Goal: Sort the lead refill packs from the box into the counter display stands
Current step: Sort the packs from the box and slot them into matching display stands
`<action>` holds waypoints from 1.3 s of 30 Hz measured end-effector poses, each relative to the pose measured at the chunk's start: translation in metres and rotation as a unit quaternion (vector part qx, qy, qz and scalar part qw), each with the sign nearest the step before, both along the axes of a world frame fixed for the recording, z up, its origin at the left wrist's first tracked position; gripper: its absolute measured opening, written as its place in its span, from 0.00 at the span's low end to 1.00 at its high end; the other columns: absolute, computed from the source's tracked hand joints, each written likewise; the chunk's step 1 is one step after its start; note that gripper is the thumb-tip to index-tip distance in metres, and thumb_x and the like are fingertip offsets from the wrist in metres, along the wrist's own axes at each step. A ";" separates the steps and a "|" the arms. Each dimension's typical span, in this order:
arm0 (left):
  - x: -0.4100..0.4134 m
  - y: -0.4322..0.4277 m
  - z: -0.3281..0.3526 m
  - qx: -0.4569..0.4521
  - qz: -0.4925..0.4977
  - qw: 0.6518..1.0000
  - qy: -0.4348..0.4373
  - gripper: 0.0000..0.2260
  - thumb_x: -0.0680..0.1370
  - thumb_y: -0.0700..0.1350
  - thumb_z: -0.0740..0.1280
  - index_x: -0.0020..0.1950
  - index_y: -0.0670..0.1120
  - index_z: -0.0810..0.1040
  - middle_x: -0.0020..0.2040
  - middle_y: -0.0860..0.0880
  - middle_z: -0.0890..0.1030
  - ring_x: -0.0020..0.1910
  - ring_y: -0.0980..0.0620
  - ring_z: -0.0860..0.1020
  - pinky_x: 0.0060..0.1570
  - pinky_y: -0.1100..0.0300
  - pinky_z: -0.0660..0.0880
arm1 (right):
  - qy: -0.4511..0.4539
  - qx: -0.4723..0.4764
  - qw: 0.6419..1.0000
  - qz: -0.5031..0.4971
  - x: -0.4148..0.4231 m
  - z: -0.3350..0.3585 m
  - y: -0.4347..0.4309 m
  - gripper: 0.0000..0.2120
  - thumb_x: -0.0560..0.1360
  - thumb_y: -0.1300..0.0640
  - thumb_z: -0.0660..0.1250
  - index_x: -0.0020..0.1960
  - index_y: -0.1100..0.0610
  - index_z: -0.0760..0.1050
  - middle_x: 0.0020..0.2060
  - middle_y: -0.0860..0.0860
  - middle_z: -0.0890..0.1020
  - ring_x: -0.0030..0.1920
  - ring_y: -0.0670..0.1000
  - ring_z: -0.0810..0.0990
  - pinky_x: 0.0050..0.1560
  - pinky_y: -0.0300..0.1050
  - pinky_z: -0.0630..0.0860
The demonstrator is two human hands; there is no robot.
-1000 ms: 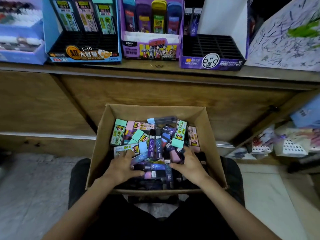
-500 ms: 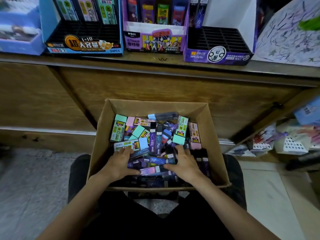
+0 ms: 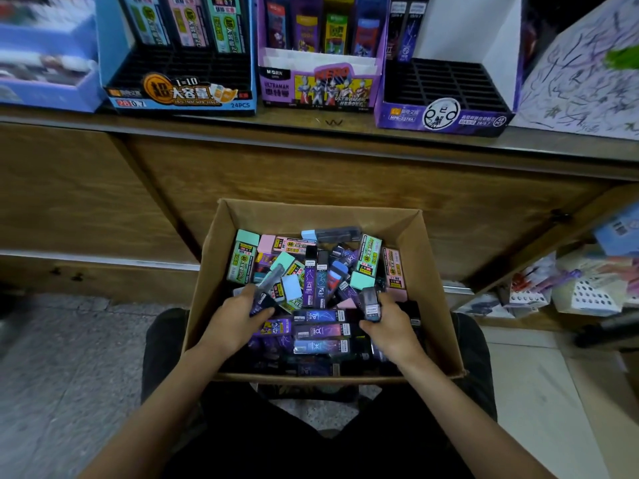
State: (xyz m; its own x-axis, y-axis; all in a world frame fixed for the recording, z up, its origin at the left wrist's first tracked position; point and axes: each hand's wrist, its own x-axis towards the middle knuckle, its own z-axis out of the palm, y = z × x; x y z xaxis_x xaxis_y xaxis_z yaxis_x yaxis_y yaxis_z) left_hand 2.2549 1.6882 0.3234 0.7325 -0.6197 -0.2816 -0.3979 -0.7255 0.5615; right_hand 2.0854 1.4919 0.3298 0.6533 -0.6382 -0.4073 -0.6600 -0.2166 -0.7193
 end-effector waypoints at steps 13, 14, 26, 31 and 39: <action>-0.021 -0.038 0.035 -0.231 0.144 0.945 0.179 0.14 0.79 0.45 0.63 0.57 0.35 0.71 0.50 0.34 0.77 0.48 0.39 0.79 0.49 0.52 0.75 | -0.193 0.212 0.952 -0.105 0.010 0.031 0.014 0.14 0.70 0.66 0.72 0.54 0.58 0.76 0.48 0.55 0.84 0.51 0.52 0.82 0.54 0.47 0.78; -0.025 -0.046 0.036 -0.235 0.188 0.928 0.220 0.18 0.79 0.48 0.63 0.62 0.36 0.70 0.55 0.39 0.78 0.54 0.41 0.77 0.55 0.51 0.72 | -0.203 0.250 0.940 -0.115 0.012 0.034 0.016 0.13 0.71 0.65 0.71 0.54 0.57 0.76 0.48 0.54 0.84 0.49 0.53 0.82 0.53 0.49 0.79; -0.054 -0.074 0.038 -0.281 0.246 0.828 0.417 0.29 0.75 0.61 0.61 0.71 0.46 0.66 0.68 0.47 0.72 0.64 0.50 0.73 0.61 0.55 0.70 | -0.212 0.272 0.927 -0.147 0.041 0.053 0.029 0.11 0.72 0.59 0.71 0.52 0.64 0.78 0.48 0.62 0.83 0.45 0.56 0.80 0.50 0.53 0.77; -0.054 -0.064 0.043 -0.313 0.179 0.842 0.403 0.14 0.70 0.52 0.71 0.51 0.50 0.75 0.43 0.57 0.85 0.41 0.63 0.82 0.37 0.72 0.75 | -0.202 0.311 0.919 -0.133 0.042 0.055 0.028 0.09 0.73 0.64 0.69 0.52 0.66 0.78 0.47 0.61 0.84 0.47 0.57 0.83 0.53 0.51 0.79; -0.046 -0.065 0.057 -0.350 0.170 0.855 0.343 0.16 0.70 0.45 0.73 0.56 0.47 0.75 0.49 0.49 0.84 0.49 0.53 0.82 0.48 0.61 0.78 | -0.248 0.314 0.911 -0.096 0.036 0.079 0.014 0.08 0.76 0.59 0.66 0.54 0.61 0.77 0.42 0.55 0.85 0.44 0.53 0.84 0.47 0.49 0.81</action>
State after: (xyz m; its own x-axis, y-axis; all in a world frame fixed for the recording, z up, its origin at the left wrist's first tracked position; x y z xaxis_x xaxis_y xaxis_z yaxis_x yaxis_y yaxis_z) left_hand 2.2088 1.6237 0.3802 0.7152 -0.5965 -0.3643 0.3660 -0.1244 0.9223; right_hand 2.1212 1.5059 0.4083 0.7574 -0.5024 -0.4170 -0.2027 0.4261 -0.8817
